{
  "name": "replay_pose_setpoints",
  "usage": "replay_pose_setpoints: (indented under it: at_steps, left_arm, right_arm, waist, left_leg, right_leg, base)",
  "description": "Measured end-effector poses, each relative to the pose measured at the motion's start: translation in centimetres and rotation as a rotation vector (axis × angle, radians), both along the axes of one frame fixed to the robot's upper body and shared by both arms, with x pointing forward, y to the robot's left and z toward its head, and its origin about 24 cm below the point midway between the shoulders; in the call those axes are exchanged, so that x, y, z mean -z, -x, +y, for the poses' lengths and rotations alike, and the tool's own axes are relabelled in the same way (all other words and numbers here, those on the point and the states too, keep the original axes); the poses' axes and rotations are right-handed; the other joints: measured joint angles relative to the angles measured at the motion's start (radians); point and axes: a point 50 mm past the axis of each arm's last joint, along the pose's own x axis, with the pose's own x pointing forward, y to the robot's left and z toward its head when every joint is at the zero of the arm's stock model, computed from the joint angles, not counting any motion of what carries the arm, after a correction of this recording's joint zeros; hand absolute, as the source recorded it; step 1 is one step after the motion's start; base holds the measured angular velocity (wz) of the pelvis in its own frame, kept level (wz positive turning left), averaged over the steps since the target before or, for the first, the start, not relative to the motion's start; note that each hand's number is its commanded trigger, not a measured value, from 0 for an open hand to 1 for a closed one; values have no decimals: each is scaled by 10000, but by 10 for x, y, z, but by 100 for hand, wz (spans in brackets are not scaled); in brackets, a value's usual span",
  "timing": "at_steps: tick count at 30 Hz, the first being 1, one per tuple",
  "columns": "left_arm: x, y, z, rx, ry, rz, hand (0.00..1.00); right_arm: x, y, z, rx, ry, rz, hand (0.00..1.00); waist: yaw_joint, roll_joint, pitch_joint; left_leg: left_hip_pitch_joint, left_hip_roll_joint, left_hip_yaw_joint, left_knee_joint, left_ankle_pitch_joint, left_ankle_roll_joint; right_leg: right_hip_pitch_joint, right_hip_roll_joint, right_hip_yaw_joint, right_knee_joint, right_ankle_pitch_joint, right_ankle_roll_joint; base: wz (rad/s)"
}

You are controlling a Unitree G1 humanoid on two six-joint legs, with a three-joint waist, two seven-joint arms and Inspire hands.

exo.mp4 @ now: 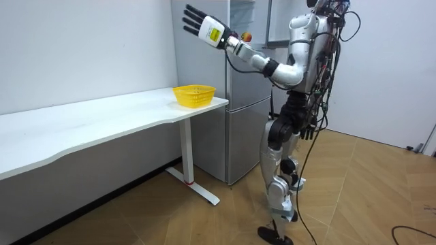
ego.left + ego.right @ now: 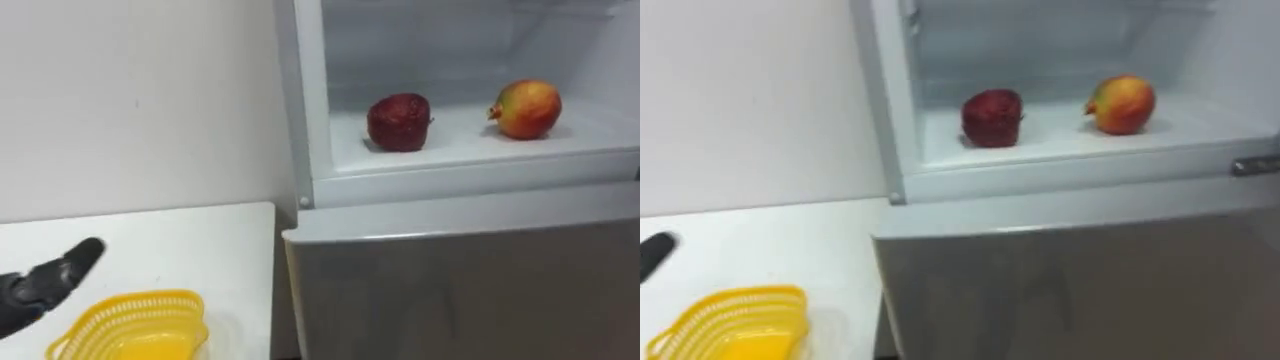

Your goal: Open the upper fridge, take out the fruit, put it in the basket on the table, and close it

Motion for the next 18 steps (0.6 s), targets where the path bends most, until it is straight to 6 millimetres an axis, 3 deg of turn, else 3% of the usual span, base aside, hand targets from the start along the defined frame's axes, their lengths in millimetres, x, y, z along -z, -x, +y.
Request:
replay_pose_setpoints:
  at_steps: [1,3,6,8,9,11,14,17,18]
  left_arm:
    - [11,5,10,-823,375,390,0]
    - [29,13,25,-2072,879,1033,0]
    - [76,35,41,-4057,2101,2607,0]
    - [121,58,49,-5448,3148,4274,0]
    - [131,64,49,-5785,3420,4631,0]
    - [172,85,47,-6811,4245,6319,0]
    - [217,115,35,-7708,5150,8445,0]
    - [245,139,20,-8008,5634,10092,0]
    - [250,144,17,-8050,5693,10379,0]
  right_arm:
    - [0,1,-1,134,22,-1,0]
    - [0,2,0,268,0,-15,0]
    - [0,-1,-1,301,-3,-121,0]
    - [0,-1,0,316,-38,-152,0]
    - [0,-1,1,278,-55,-157,0]
    - [1,4,5,329,-232,-24,0]
    - [1,5,4,359,-319,135,0]
    - [1,8,5,397,-430,223,0]
    - [1,8,5,399,-452,234,0]
  waist:
    - [117,43,-40]
    - [335,72,-49]
    - [532,103,-52]
    - [607,91,-58]
    - [598,89,-59]
    - [654,82,-118]
    - [641,-33,-81]
    - [614,-43,-92]
    - [610,-128,-61]
  left_leg:
    - [-19,-36,-33,1,0,1]
    - [-22,-89,-160,-4,-1,1]
    - [-9,-201,-237,-3,1,3]
    - [-82,-268,-436,-3,-19,36]
    - [-119,-267,-476,3,-52,93]
    - [-165,-304,-687,-28,-99,162]
    - [-166,-355,-752,-28,-134,218]
    - [-106,-363,-793,-81,-165,255]
    - [-100,-368,-791,-91,-173,261]
  right_leg:
    - [-22,-41,-36,35,-70,114]
    - [-69,-115,-125,134,-47,97]
    - [-104,-252,-187,304,-58,139]
    - [-109,-336,-306,373,-117,235]
    - [-118,-340,-375,370,-120,246]
    - [-103,-402,-578,413,-124,253]
    - [-73,-437,-640,456,-124,278]
    - [52,-465,-680,362,-94,311]
    - [51,-469,-681,361,-98,318]
  base:
    - [22]
    - [17]
    - [10]
    - [17]
    - [29]
    - [28]
    - [8]
    - [4]
    - [0]
